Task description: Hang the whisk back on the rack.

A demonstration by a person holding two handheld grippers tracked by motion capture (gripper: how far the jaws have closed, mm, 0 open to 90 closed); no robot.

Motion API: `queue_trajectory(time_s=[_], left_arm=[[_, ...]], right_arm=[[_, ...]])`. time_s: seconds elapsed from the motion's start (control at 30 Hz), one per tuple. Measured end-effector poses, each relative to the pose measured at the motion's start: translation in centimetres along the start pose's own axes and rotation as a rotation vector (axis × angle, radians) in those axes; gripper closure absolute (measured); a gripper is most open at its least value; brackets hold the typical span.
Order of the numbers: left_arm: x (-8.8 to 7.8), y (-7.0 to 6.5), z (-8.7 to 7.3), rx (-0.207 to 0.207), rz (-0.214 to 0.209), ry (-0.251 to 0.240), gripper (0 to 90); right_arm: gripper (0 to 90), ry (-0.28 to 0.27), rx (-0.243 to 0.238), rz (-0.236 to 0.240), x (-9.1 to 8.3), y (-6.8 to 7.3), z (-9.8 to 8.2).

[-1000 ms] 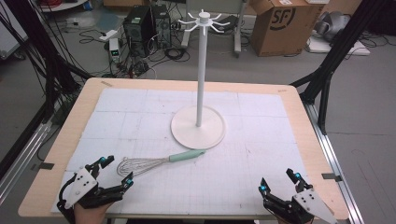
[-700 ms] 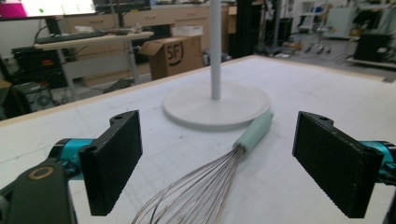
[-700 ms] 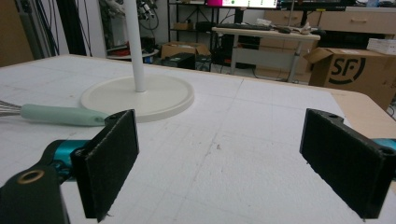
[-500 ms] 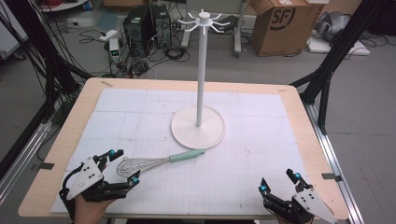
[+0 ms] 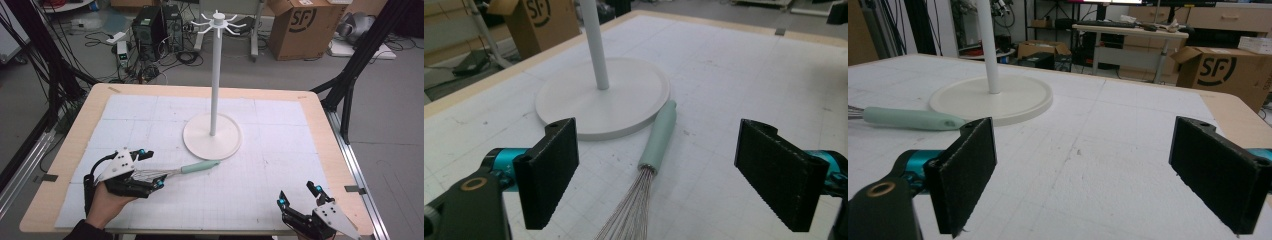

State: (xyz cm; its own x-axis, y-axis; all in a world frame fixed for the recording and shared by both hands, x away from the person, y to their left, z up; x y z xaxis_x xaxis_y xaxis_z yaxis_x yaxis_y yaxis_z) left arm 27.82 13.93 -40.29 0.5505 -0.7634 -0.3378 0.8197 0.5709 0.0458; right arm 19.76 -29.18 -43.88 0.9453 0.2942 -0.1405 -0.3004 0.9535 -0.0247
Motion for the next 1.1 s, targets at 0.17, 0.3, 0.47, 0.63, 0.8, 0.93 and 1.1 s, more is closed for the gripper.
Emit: queue_trajectory(time_s=[0.17, 0.3, 0.47, 0.63, 0.8, 0.93, 1.1], left_arm=[[1.8, 0.3, -0.3, 0.029, -0.037, 0.068, 22.1], [3.2, 0.4, -0.4, 0.043, -0.082, 0.130, 22.7], [4.7, 0.6, -0.2, 0.062, -0.100, 0.189, 24.5], [6.2, 0.9, -0.3, 0.083, -0.140, 0.231, 26.8], [7.5, 1.4, -0.5, 0.097, -0.179, 0.272, 28.5], [8.6, 1.5, -0.6, 0.124, -0.202, 0.345, 30.6], [10.0, 1.7, -1.1, 0.117, -0.241, 0.402, 33.7]], right_arm=[[10.7, 0.000, 0.002, -0.002, 0.0, 0.0, 0.0], [10.7, -0.001, 0.002, -0.004, 0.0, 0.0, 0.0], [10.7, -0.009, -0.002, 0.001, 0.0, -0.1, 0.1], [10.7, -0.009, -0.003, 0.002, 0.0, -0.1, 0.1], [10.7, -0.009, 0.002, 0.001, 0.0, -0.1, 0.1], [10.7, -0.010, 0.003, 0.000, 0.0, -0.1, 0.1], [10.7, -0.009, 0.005, -0.001, 0.0, -0.1, 0.0]])
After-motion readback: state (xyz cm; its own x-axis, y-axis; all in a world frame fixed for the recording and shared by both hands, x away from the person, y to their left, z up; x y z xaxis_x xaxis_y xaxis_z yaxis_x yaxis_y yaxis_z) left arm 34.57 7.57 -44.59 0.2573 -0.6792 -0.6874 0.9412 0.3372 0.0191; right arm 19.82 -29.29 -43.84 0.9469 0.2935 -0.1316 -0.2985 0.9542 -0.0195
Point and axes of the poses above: each handheld gripper's, and its own axes: x roughly forward along the jaws, z roughly out of its top, y roughly to its left, the point moved 5 cm from there along x, roughly forward along the jaws, and after that the axes turned 2 degrees about -y, right-handed, at the moved point
